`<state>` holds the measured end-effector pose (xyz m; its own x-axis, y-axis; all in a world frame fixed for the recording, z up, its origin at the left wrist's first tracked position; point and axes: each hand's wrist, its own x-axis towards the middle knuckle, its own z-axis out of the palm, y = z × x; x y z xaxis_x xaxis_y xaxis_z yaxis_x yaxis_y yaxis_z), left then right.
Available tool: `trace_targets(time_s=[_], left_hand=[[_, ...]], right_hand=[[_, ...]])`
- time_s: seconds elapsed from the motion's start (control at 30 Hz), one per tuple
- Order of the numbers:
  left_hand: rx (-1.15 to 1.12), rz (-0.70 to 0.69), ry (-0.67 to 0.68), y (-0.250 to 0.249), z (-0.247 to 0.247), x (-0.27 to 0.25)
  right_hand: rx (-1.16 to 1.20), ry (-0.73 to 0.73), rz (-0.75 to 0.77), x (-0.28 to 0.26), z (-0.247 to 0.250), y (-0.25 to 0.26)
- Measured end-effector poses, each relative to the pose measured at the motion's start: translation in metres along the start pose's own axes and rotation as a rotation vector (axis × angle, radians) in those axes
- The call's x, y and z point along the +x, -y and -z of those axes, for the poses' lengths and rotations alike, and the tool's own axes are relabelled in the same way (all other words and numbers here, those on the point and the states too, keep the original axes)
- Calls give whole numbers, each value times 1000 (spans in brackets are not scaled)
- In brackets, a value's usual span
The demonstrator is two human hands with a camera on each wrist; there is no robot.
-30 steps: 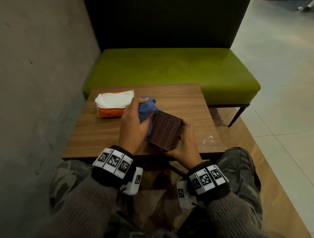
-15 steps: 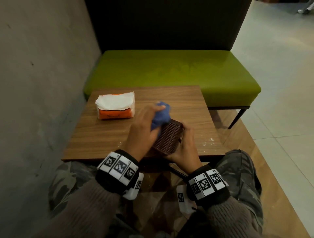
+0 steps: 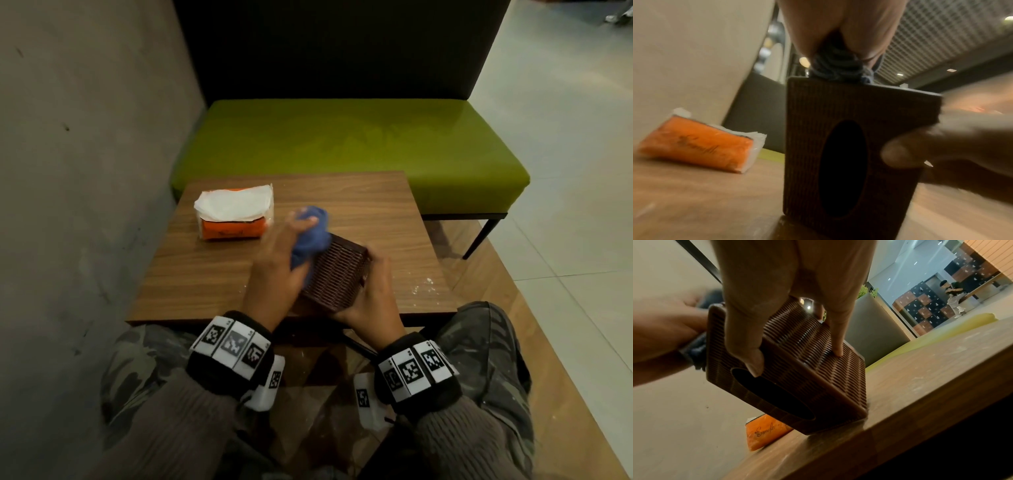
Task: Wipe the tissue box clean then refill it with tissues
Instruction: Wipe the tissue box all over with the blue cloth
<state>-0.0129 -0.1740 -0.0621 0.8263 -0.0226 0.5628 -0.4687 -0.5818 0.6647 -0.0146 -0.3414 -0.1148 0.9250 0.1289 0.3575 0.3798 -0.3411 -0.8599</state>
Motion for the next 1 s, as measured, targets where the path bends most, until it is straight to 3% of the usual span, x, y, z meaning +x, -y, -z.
trace_targets(time_s=[0.07,0.13,0.2,0.33,0.37,0.43,0.57,0.77,0.87,0.9,0.93,0.97,1.0], left_hand=[[-69,173,-183,10,5,7],[-85,191,-265,10,5,1],[-31,83,-189,1,-3,-16],[74,-334,192,-13,-13,-56],[86,-401,237,-8,-12,-60],[69,-375,206,6,-6,-60],[-114,59,-64,12,9,-55],[-350,436,-223,-3,16,5],[-451,635,-80,23,22,17],[-430,724,51,39,20,7],[-407,978,-25,59,20,-4],[-295,1321,-230,64,22,0],[-324,1364,-97,65,17,-11]], right_hand=[[-22,6,12,-1,2,4],[-51,-8,16,-1,2,5],[-42,-22,6,-1,0,4],[-15,-46,-88,0,-4,5],[28,-43,-84,-2,-3,7],[29,-29,-10,-4,0,5],[29,21,-22,-1,5,-2],[-31,15,25,-3,1,4],[51,26,-9,-9,5,1],[81,35,-17,-11,7,1],[91,47,-16,-13,8,0],[88,61,-12,-14,8,1],[87,73,-14,-15,9,2]])
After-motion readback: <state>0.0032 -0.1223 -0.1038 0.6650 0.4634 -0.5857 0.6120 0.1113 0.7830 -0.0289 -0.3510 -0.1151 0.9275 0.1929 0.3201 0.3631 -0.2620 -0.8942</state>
